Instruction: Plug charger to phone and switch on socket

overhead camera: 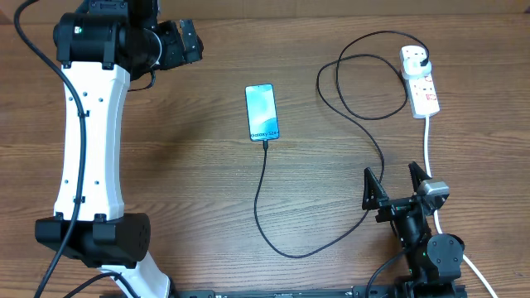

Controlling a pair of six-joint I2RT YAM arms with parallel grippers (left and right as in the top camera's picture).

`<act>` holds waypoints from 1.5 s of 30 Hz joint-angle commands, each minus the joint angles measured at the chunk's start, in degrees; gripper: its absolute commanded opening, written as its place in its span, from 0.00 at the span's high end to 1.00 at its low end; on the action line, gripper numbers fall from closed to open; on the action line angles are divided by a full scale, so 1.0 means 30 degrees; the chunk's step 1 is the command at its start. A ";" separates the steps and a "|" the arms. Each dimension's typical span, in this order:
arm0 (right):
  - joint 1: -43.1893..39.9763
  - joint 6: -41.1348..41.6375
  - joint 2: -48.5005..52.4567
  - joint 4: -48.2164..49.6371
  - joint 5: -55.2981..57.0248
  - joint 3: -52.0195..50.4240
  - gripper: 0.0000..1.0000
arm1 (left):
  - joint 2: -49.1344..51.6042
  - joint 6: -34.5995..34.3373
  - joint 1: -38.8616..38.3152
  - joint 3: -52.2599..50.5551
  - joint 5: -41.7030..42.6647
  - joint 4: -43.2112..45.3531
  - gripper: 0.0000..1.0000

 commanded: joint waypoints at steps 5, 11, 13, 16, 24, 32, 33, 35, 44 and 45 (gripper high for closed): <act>0.0102 -0.0095 -0.0189 0.0022 0.0357 -0.0204 0.00 | 0.0095 -0.0328 -0.0051 -0.0015 -0.0262 -0.0051 0.00; 0.0102 -0.0102 -0.0189 0.0007 0.0474 -0.0204 0.00 | 0.0095 -0.0328 -0.0051 -0.0015 -0.0262 -0.0051 0.00; 0.0102 -0.0240 -0.0189 -0.0015 0.0474 -0.0197 0.00 | 0.0095 -0.0328 -0.0051 -0.0015 -0.0262 -0.0051 0.00; 0.0102 -0.1020 -0.0189 -0.0022 0.0459 -0.0204 0.00 | 0.0095 -0.0328 -0.0051 -0.0015 -0.0262 -0.0051 0.00; 0.0102 -0.1566 -0.0189 0.0007 0.0430 -0.0197 0.00 | 0.0095 -0.0328 -0.0051 -0.0015 -0.0262 -0.0051 0.00; 0.0102 -0.1588 -0.0189 0.0015 0.0488 -0.0197 0.00 | 0.0095 -0.0328 -0.0051 -0.0015 -0.0262 -0.0051 0.00; 0.0102 -0.1581 -0.0189 0.0015 0.0474 -0.0197 0.00 | 0.0095 -0.0328 -0.0051 -0.0015 -0.0262 -0.0051 0.00; 0.0102 -0.1574 -0.0189 0.0015 0.0466 -0.0197 0.00 | 0.0087 -0.0328 -0.0051 -0.0015 -0.0262 -0.0051 0.00; 0.0102 -0.1581 -0.0189 0.0015 0.0481 -0.0197 0.00 | 0.0095 -0.0328 -0.0051 -0.0015 -0.0262 -0.0051 0.00; 0.0102 -0.1588 -0.0189 0.0015 0.0488 -0.0197 0.00 | 0.0095 -0.0328 -0.0051 -0.0015 -0.0255 -0.0051 0.00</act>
